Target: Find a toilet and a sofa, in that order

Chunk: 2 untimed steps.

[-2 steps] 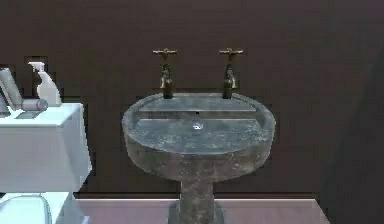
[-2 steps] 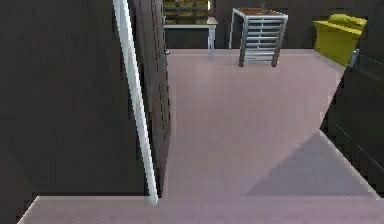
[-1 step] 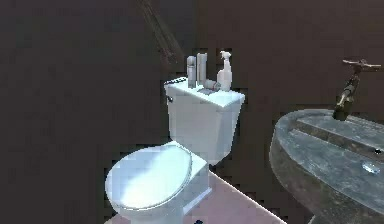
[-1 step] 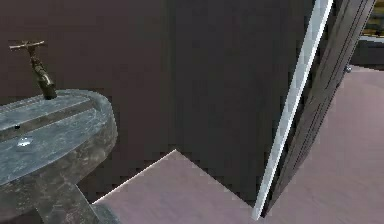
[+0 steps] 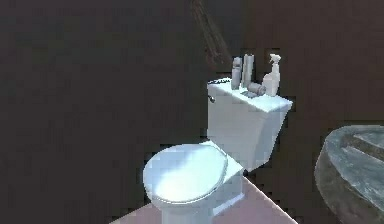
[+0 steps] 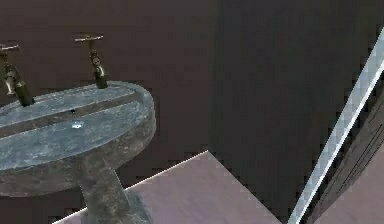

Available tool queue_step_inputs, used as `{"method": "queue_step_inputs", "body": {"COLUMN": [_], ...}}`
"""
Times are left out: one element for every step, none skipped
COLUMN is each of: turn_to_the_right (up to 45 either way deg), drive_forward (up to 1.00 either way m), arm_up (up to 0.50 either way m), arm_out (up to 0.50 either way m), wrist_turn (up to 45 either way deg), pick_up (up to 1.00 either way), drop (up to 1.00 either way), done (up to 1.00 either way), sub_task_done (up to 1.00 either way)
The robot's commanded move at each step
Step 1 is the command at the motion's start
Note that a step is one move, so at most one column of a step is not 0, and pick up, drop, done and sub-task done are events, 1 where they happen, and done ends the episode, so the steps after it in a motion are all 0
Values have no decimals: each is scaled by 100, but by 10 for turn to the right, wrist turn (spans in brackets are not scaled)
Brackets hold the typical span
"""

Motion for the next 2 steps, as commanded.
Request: {"method": "queue_step_inputs", "body": {"turn_to_the_right": [0,-450], "drive_forward": [0,0], "arm_up": [0,0], "arm_out": [0,0], "wrist_turn": [0,0], "pick_up": [0,0], "drop": [0,0], "done": [0,0], "sub_task_done": [100,0]}}
